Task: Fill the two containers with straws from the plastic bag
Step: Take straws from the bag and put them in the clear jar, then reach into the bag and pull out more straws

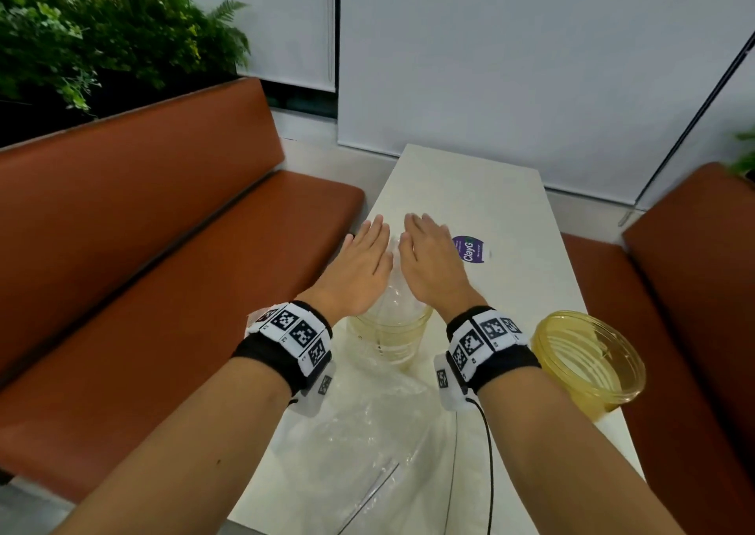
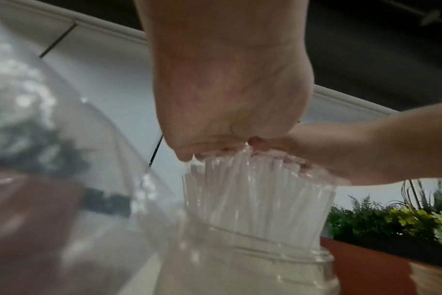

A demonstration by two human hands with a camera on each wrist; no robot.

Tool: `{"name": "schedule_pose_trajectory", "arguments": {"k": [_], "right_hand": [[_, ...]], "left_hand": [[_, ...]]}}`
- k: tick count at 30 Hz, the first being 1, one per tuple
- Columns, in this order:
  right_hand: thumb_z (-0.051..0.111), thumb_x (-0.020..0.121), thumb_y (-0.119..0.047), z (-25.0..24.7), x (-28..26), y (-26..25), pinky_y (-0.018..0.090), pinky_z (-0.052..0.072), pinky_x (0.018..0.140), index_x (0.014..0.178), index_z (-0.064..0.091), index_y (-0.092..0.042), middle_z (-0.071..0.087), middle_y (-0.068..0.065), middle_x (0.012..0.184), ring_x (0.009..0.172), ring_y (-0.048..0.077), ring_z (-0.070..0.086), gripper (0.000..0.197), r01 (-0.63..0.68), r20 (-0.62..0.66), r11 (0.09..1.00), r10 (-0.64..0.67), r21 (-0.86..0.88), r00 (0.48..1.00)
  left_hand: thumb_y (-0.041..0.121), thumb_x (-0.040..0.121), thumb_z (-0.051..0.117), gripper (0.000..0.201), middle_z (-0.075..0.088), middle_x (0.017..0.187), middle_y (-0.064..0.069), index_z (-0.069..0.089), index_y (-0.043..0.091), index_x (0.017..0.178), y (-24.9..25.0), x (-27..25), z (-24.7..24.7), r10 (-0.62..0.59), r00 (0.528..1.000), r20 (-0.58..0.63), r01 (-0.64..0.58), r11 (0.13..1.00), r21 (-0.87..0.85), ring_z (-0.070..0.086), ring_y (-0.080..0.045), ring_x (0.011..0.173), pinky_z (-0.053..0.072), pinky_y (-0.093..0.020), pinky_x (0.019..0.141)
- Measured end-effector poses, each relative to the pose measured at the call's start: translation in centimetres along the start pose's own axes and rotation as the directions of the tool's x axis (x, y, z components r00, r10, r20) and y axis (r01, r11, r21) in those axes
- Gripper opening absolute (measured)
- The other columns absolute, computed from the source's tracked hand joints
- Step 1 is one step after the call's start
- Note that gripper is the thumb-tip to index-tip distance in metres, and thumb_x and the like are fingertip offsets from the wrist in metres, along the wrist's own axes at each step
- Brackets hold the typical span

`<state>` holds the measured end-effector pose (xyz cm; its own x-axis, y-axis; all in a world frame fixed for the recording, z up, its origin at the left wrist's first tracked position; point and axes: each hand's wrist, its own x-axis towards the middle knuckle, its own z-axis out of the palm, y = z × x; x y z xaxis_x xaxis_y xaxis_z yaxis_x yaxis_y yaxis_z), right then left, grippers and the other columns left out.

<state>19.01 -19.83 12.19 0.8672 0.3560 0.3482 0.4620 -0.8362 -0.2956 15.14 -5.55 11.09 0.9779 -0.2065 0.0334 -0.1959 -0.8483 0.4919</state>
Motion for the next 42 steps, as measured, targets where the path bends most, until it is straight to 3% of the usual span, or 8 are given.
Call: {"name": "schedule_pose_trajectory", "arguments": {"k": [4, 10, 14, 17, 22, 27, 35, 42], "right_hand": [[0.025, 0.108, -0.019, 0.5, -0.9, -0.2, 0.045, 0.028, 0.114, 0.141, 0.047, 0.001, 0.053, 0.016, 0.142, 0.135, 0.032, 0.043, 0.043, 0.063, 0.19, 0.992, -0.041, -0.11, 0.981], [0.041, 0.104, -0.026, -1.8, -1.6, 0.1, 0.043, 0.032, 0.115, 0.144, 0.048, -0.005, 0.053, 0.013, 0.143, 0.134, 0.031, 0.044, 0.046, -0.04, -0.014, 0.999, 0.04, -0.024, 0.999], [0.054, 0.098, -0.03, -2.2, -5.1, -0.2, 0.043, 0.049, 0.095, 0.131, 0.06, -0.014, 0.056, 0.01, 0.127, 0.118, 0.028, 0.051, 0.038, -0.149, -0.213, 0.988, 0.152, 0.033, 0.965], [0.052, 0.098, -0.032, -2.1, -8.4, 0.4, 0.034, 0.049, 0.076, 0.107, 0.063, -0.016, 0.061, 0.006, 0.109, 0.098, 0.025, 0.058, 0.022, -0.355, -0.127, 0.932, 0.362, 0.076, 0.923], [0.045, 0.096, -0.054, -0.1, -15.8, 2.9, 0.038, 0.049, 0.091, 0.123, 0.06, -0.018, 0.06, 0.008, 0.125, 0.118, 0.031, 0.053, 0.048, -0.61, 0.189, 0.706, 0.695, -0.36, 0.694], [0.038, 0.09, -0.076, 2.0, -22.4, 5.4, 0.065, 0.021, 0.115, 0.154, 0.029, -0.028, 0.022, 0.012, 0.164, 0.15, 0.039, 0.019, 0.08, -0.702, 0.309, 0.574, 0.819, -0.422, 0.484], [0.034, 0.104, -0.051, 3.1, -23.9, 5.0, 0.074, 0.019, 0.112, 0.147, 0.041, -0.041, 0.036, 0.004, 0.156, 0.148, 0.032, 0.023, 0.045, -0.582, 0.387, 0.688, 0.725, -0.433, 0.569], [0.04, 0.106, -0.042, -1.8, -25.2, 4.0, 0.05, 0.05, 0.096, 0.12, 0.068, -0.027, 0.067, 0.01, 0.112, 0.109, 0.032, 0.06, 0.035, -0.686, 0.257, 0.711, 0.7, -0.156, 0.666]], "left_hand": [[0.023, 0.111, 0.016, 0.054, -0.008, 0.169, -0.008, 0.001, 0.007, 0.16, 0.1, -0.2, 0.5, -0.018, 0.997, 0.069, 0.018, 1.0, -0.003, -0.01, -0.019, 0.155, -0.007, -0.039, 0.123], [0.035, 0.108, 0.035, 0.054, 0.011, 0.168, 0.002, 0.025, 0.019, 0.158, 0.0, -2.8, -3.3, -0.037, 0.991, -0.131, 0.02, 0.991, -0.13, 0.011, -0.016, 0.154, 0.003, -0.044, 0.126], [0.039, 0.101, 0.048, 0.043, 0.052, 0.145, 0.001, 0.052, 0.024, 0.141, -1.6, -6.6, -5.2, -0.139, 0.92, -0.366, 0.143, 0.99, -0.016, 0.049, -0.021, 0.132, 0.04, -0.048, 0.111], [0.048, 0.099, 0.046, 0.043, 0.06, 0.13, 0.001, 0.055, 0.026, 0.134, -3.8, -10.1, -4.4, -0.314, 0.905, -0.285, 0.336, 0.941, 0.029, 0.057, -0.02, 0.117, 0.045, -0.046, 0.103], [0.083, 0.084, 0.035, 0.072, 0.054, 0.138, 0.007, 0.032, 0.047, 0.146, -7.2, -14.5, 0.4, -0.422, 0.905, 0.059, 0.415, 0.904, 0.105, 0.057, -0.021, 0.122, 0.048, -0.046, 0.1], [0.06, 0.092, 0.052, 0.052, 0.055, 0.133, 0.008, 0.035, 0.046, 0.139, -7.0, -17.5, 5.1, -0.337, 0.941, -0.009, 0.336, 0.941, -0.046, 0.061, -0.024, 0.114, 0.049, -0.04, 0.09], [0.046, 0.089, 0.066, 0.033, 0.058, 0.121, 0.004, 0.052, 0.031, 0.115, -5.7, -17.9, 9.1, -0.324, 0.94, -0.103, 0.324, 0.946, -0.021, 0.065, -0.026, 0.095, 0.052, -0.037, 0.076], [0.04, 0.082, 0.077, 0.034, 0.06, 0.111, 0.0, 0.056, 0.024, 0.105, -6.1, -16.4, 9.8, -0.344, 0.925, -0.159, 0.345, 0.938, -0.024, 0.063, -0.027, 0.091, 0.052, -0.037, 0.072]]}}
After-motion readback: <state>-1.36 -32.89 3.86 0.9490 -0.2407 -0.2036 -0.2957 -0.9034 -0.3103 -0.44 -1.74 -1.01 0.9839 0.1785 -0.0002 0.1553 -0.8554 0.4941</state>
